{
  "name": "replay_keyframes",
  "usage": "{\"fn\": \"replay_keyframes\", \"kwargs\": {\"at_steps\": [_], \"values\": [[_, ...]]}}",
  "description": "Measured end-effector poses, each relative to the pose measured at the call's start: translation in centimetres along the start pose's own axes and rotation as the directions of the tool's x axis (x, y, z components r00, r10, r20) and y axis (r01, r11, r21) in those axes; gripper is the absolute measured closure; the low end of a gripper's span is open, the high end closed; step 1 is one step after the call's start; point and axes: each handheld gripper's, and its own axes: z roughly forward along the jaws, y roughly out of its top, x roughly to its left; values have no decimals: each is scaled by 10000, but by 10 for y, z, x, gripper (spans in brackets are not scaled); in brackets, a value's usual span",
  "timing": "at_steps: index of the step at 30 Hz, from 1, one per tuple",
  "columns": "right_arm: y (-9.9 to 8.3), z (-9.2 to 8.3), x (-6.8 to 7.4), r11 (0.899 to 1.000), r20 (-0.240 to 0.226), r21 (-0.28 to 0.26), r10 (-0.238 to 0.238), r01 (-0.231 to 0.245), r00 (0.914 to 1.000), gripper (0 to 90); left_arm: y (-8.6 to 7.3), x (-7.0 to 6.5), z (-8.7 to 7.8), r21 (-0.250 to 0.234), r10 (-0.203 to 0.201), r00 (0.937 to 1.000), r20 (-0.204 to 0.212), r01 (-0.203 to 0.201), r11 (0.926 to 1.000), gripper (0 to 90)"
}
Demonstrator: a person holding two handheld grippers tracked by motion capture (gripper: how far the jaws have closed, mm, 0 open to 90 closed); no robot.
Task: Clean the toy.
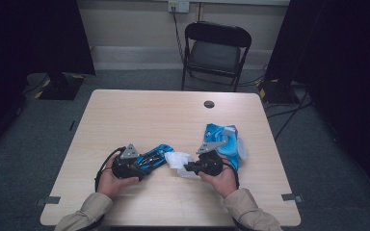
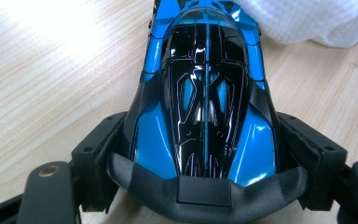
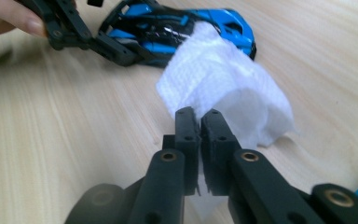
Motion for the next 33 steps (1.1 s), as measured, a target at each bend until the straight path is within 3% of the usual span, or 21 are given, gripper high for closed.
{"fn": "replay_keyframes", "kwargs": {"at_steps": [7,16,19,24,29,33], "values": [[-12,12,-2,9998,557,210,-36,25,9984,634,0,0,0,4,26,10000,-17,-26,10000,232],[-16,20,3,9995,1120,274,148,-180,9936,556,0,0,0,0,-4,10000,5,4,10000,232],[-17,24,6,9991,1273,427,-6,-48,9919,553,0,0,0,0,-5,10000,8,5,10000,232],[-19,27,8,9995,1512,322,-94,45,9885,616,0,0,0,3,-3,10000,22,3,10000,232],[-23,29,10,9986,1770,44,-521,522,9828,668,0,0,0,0,-6,10000,26,6,10000,232],[-24,29,8,9992,1734,-81,-370,390,9842,814,0,0,0,0,-6,10000,24,6,10000,232]]}}
